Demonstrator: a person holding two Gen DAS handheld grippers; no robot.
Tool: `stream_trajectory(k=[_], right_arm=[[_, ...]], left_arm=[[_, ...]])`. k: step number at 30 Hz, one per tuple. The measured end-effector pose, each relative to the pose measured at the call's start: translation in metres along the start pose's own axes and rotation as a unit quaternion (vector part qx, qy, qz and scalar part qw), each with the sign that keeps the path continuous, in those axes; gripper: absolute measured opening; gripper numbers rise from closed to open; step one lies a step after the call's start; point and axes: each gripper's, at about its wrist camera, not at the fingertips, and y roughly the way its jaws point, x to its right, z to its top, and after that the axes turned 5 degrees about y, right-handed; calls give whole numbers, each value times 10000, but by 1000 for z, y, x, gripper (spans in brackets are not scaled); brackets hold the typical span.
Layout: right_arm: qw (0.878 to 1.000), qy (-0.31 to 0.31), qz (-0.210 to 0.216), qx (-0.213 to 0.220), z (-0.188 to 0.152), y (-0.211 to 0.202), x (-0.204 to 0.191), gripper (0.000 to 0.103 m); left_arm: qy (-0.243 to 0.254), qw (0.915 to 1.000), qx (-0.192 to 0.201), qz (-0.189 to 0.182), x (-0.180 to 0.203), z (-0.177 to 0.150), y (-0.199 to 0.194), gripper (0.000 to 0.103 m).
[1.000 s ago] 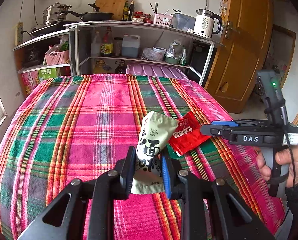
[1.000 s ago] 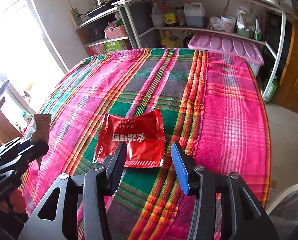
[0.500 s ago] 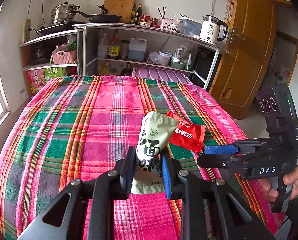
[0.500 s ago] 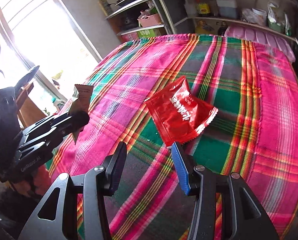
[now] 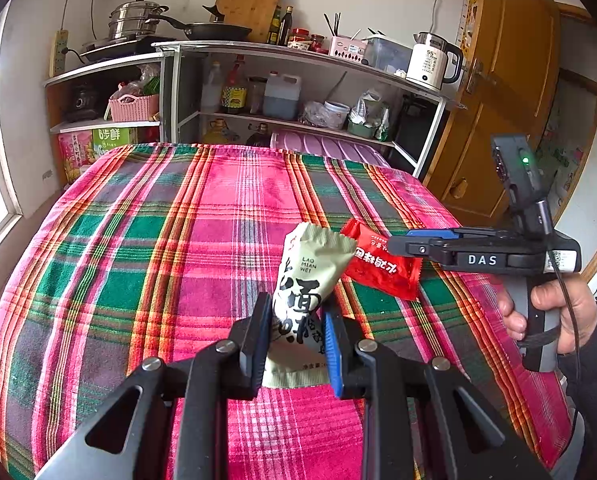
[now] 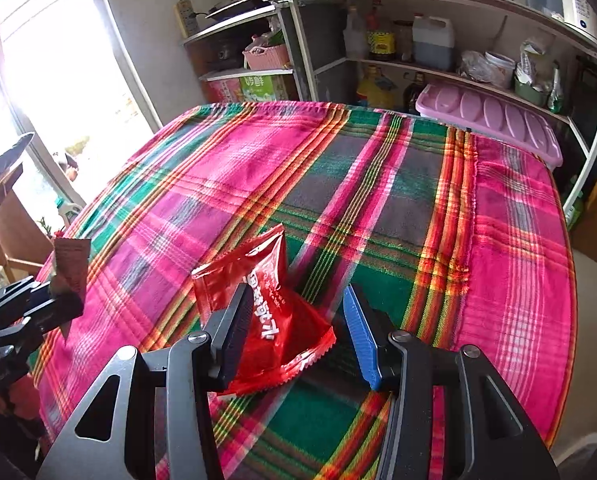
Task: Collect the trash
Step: 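Grasp the red packet with the right tool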
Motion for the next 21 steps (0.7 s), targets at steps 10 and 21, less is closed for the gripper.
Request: stream_trajectory(k=[10,21], right_arm=[[9992,-323,-119,-215,-12,6,-23,30],[9998,-59,-173,-128,-25,-8,-30,11]], left_arm=[[-52,10000,-49,-39,-2,-2,6,26],[-24,9999,-106,69,1,-2,5,26]])
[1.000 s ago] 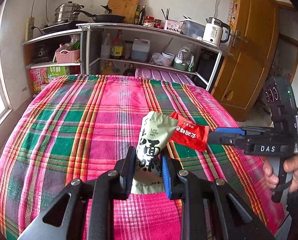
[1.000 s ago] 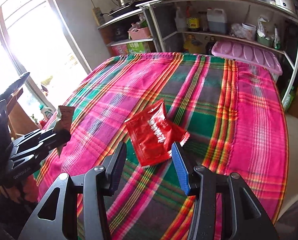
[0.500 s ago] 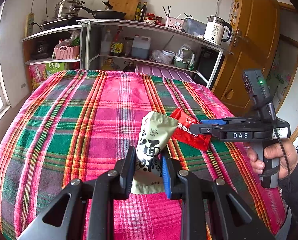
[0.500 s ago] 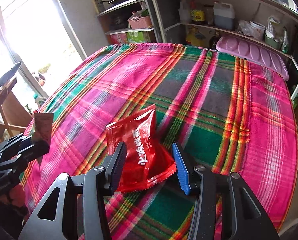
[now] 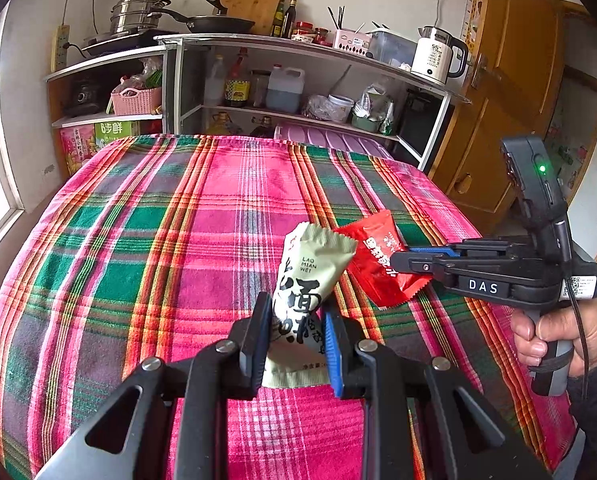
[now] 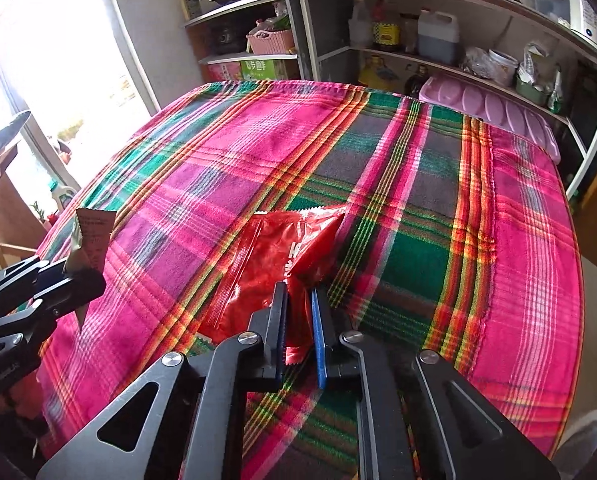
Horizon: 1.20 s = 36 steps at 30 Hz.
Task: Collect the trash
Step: 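Grasp the red packet with the right tool, then carry the white bag and red packet over the bin and open both tools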
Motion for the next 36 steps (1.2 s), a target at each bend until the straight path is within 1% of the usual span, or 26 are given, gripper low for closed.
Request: stream_trajectory(k=[4,12,16,24,36], right_arm=[[9998,146,34,89,-11,-15,0,11],[9986,381,29,373,-40,-62,-1,11],[9975,476,-81,520,-59,-85,0,11],[9939,753,-145,798,-93,-130,9,11],[9891,1031,-217,1026,-131,-170,21,11]], left_arm=[[-5,10000,46,25,4,0,-7,26],[-4,9998,176,-13,20,-4,-28,26],[37,9997,236,-29,33,-8,-41,26],[186,9993,265,-159,64,-17,-60,26],[345,9982,355,-335,104,-25,-83,26]])
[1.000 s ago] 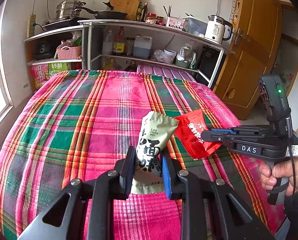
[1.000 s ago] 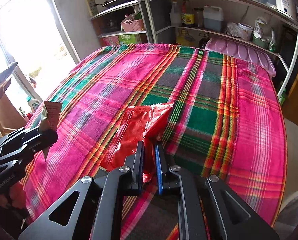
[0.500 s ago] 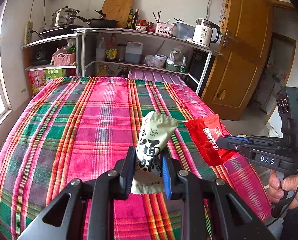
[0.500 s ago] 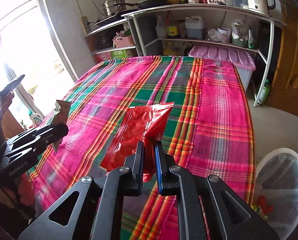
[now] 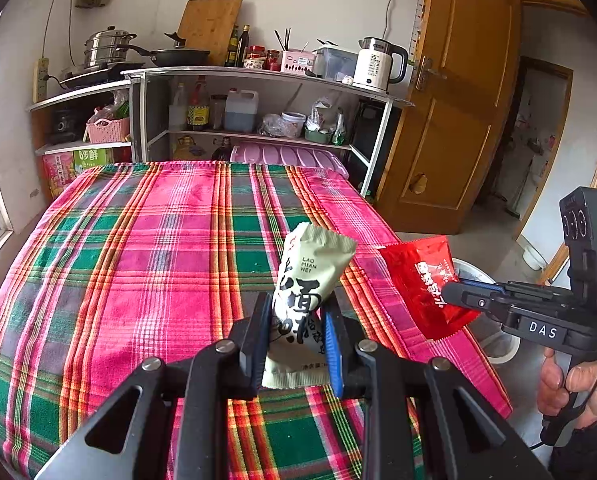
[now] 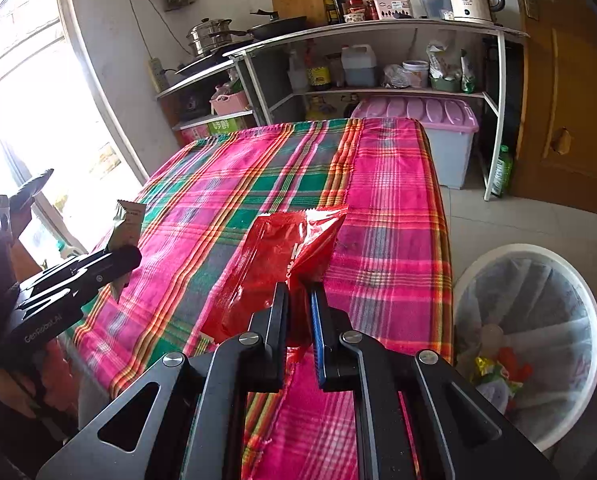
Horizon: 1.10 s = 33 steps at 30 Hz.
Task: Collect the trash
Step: 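Carry the white bag and red packet over the bin and open both tools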
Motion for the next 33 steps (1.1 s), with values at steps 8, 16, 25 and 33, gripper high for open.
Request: stream_trajectory(k=[8,16,25,33], right_arm=[[9997,179,-47,151,-11,-21,16,11],[9984,435,-190,305,-20,-43,44,11],[9946,825,-445,450,-26,-64,88,11],[9890,1163,-730,550,-32,-79,126,11]], left_arm=[[125,9998,28,-132,24,1,-5,26],[331,9986,-21,-401,56,8,8,26],[634,9949,-56,-788,104,22,32,26],[820,9906,-116,-1088,141,29,56,26]])
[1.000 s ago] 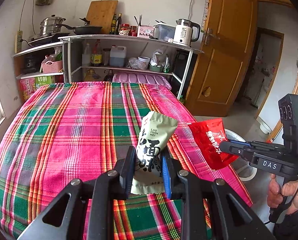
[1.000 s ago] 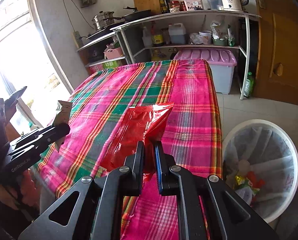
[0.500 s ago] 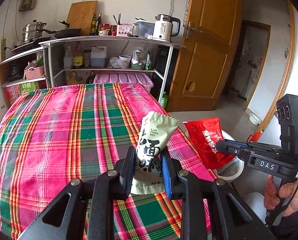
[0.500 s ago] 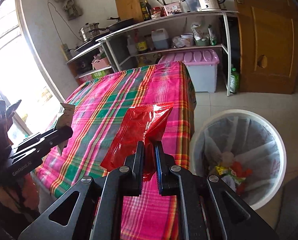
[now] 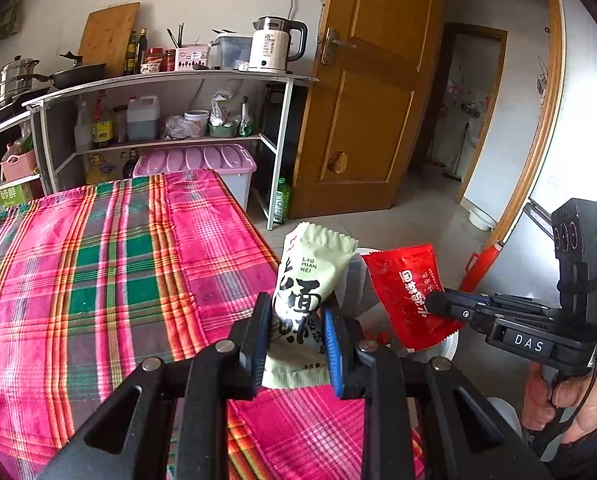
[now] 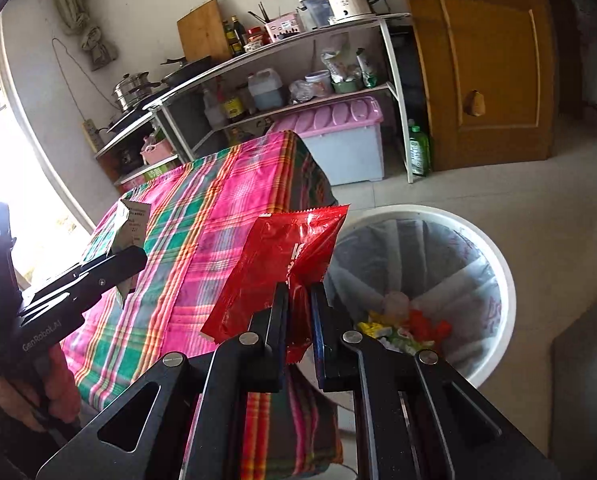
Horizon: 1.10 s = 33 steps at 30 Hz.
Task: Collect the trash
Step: 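Carry the white bag and red packet over the bin and open both tools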
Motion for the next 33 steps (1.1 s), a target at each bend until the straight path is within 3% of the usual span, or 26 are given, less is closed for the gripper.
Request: stream_trajectory(k=[12,25,33], right_arm=[[9984,432,-357,-46,-3,4,49,11],[9952,749,-577,-241,-5,18,81,12],[9944,817,-644,-211,-5,19,88,27]], left_arm=[[200,9983,-310,-441,36,10,52,27],[259,9948,-725,-669,61,4,97,31],[226,9943,-773,-697,67,4,103,36]])
